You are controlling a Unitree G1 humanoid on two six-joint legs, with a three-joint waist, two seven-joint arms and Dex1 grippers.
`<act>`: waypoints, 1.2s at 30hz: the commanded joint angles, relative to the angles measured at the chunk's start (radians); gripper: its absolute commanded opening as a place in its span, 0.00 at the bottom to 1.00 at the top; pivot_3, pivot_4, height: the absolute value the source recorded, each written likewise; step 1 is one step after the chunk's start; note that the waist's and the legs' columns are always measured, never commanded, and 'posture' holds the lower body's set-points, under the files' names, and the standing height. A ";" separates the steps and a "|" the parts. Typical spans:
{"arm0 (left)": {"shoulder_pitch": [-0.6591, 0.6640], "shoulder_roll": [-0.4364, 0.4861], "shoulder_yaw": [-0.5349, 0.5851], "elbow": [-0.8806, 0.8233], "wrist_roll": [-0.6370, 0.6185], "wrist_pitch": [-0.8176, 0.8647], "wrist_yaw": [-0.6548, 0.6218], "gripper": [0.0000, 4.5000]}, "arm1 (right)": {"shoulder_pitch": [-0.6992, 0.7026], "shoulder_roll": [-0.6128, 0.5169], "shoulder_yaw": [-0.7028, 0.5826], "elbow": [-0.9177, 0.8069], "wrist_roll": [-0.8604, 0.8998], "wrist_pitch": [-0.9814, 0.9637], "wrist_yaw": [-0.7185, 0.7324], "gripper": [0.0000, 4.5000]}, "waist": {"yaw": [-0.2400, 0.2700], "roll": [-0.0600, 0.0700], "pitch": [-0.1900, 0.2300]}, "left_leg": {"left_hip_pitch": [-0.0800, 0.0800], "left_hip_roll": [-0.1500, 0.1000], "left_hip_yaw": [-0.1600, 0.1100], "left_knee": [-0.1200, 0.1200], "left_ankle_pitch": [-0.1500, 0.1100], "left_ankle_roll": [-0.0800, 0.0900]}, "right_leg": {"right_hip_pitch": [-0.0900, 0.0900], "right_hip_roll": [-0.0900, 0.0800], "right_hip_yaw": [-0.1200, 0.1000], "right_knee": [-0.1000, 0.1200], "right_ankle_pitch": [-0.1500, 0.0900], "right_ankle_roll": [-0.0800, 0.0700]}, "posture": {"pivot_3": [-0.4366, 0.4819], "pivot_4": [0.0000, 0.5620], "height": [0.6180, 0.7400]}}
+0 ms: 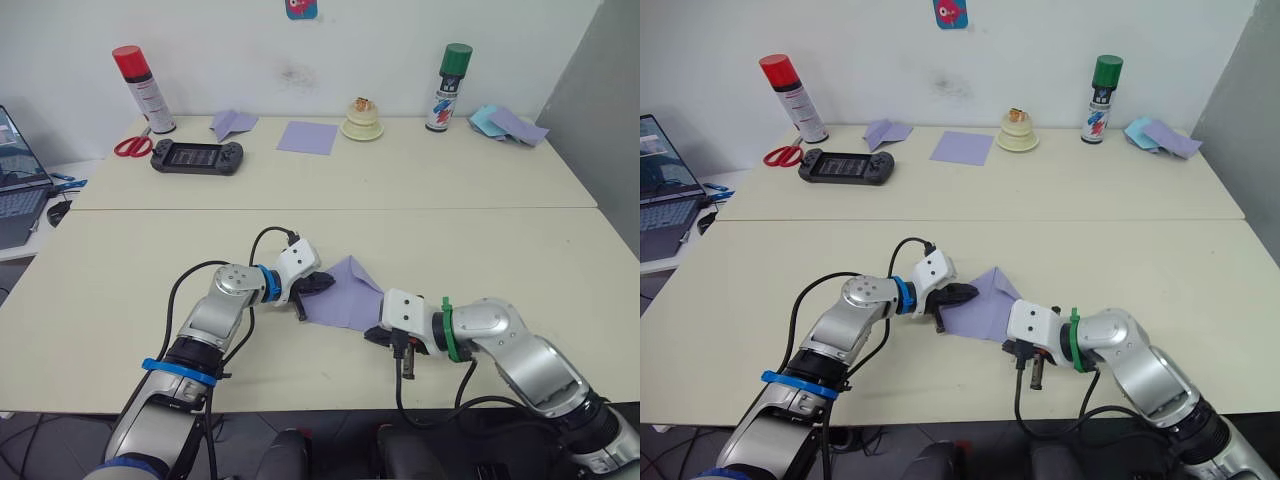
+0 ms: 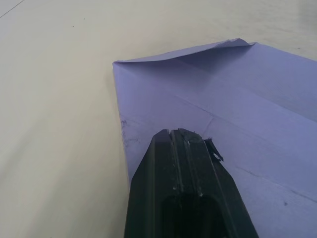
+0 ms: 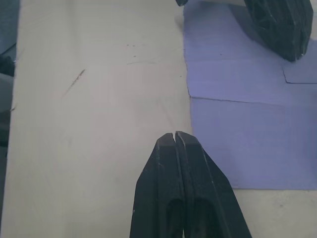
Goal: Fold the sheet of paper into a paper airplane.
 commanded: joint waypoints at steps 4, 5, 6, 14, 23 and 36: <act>0.024 0.008 -0.005 0.022 -0.010 0.080 -0.015 0.01 | 0.032 0.022 0.032 -0.048 -0.037 0.016 -0.109 0.00 | 0.000 0.000 0.000 | 0.000 0.000 0.000 0.000 0.000 0.000 | 0.000 0.000 0.000 0.000 0.000 0.000 | 0.48 0.27 1.00; 0.022 0.011 -0.001 0.017 -0.015 0.088 -0.017 0.01 | 0.035 0.024 0.035 -0.047 -0.041 0.018 -0.119 0.00 | 0.000 0.000 0.000 | 0.000 0.000 0.000 0.000 0.000 0.000 | 0.000 0.000 0.000 0.000 0.000 0.000 | 0.48 0.27 1.00; 0.019 0.014 0.003 0.011 -0.021 0.096 -0.019 0.01 | 0.038 0.026 0.039 -0.045 -0.046 0.017 -0.130 0.00 | -0.001 0.000 0.000 | 0.000 0.000 0.000 0.000 0.000 0.000 | 0.000 0.000 0.000 0.000 0.000 0.000 | 0.48 0.27 1.00; 0.012 0.039 0.011 -0.040 -0.041 0.122 -0.036 0.01 | 0.054 0.022 0.040 -0.050 -0.062 0.001 -0.200 0.00 | -0.001 0.000 0.000 | 0.000 0.000 0.000 0.000 0.000 0.000 | 0.000 0.000 0.000 0.000 -0.001 0.001 | 0.48 0.27 1.00; -0.001 0.083 0.041 -0.128 -0.081 0.139 -0.067 0.01 | 0.080 -0.039 -0.038 -0.166 0.117 -0.019 -0.060 0.00 | -0.001 -0.002 0.002 | -0.002 0.000 0.000 0.000 0.000 0.000 | -0.002 0.000 0.000 0.000 -0.001 0.001 | 0.48 0.27 1.00; 0.044 0.171 0.114 -0.239 -0.136 0.140 -0.079 0.01 | -0.271 0.086 -0.117 0.301 0.058 -0.195 -0.174 0.00 | 0.000 -0.005 0.008 | -0.004 0.001 0.000 0.000 0.000 0.000 | -0.005 0.000 0.000 0.000 0.002 -0.003 | 0.48 0.27 1.00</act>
